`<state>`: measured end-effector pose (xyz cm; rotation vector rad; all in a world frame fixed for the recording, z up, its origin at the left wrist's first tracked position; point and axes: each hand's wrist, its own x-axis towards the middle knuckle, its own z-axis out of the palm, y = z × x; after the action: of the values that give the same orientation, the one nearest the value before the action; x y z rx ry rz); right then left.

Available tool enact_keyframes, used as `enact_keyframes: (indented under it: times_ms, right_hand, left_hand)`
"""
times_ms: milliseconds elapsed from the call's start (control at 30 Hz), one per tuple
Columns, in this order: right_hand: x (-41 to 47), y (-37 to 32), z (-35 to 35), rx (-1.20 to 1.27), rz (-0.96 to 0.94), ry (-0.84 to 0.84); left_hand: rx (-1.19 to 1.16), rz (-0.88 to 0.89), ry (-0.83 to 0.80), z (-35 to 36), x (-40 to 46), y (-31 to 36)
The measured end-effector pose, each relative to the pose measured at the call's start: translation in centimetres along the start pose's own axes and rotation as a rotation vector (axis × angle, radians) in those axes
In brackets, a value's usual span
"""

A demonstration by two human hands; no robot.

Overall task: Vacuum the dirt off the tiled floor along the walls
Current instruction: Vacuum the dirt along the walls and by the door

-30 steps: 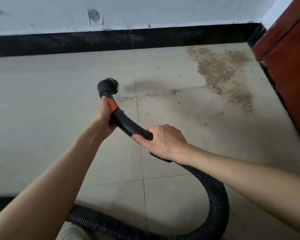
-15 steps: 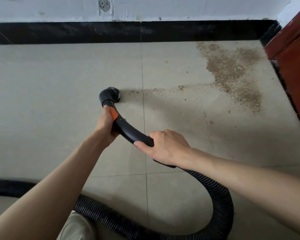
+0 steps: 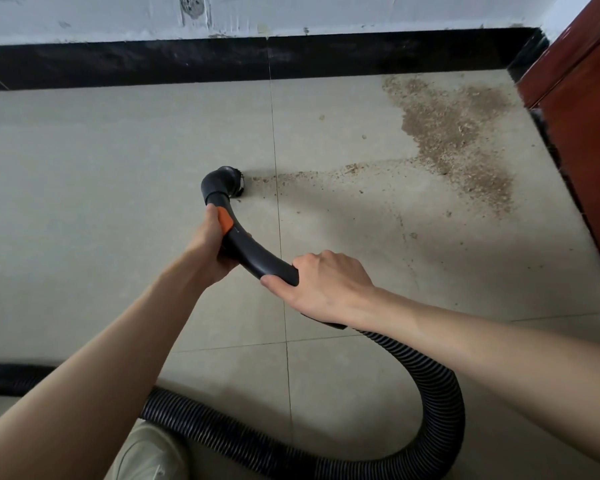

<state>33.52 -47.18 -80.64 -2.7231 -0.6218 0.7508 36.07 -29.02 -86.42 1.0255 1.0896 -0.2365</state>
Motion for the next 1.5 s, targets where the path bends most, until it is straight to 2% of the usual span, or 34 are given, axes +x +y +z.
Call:
enact_keyframes:
  times_ms: [300,533,1000,1500]
  right_hand:
    - [-1.4,2.3,-0.7,0.052,0.099,0.035]
    - [-1.5,4.6,-1.5,0.14,0.21,0.084]
    - [-3.2,8.6,-2.7,0.241,0.355,0.113]
    - [-4.4,13.8,-3.1,0.231,0.489,0.219]
  left_hand:
    - [0.047,-0.014,-0.061,4.0,-1.1,-0.8]
    - [0.118,0.022,-0.243,7.5,-2.4,-1.8]
    - [0.117,-0.009,-0.421,13.1,-3.7,-3.4]
    - [0.228,0.019,-0.413,21.0,-4.2,-5.5]
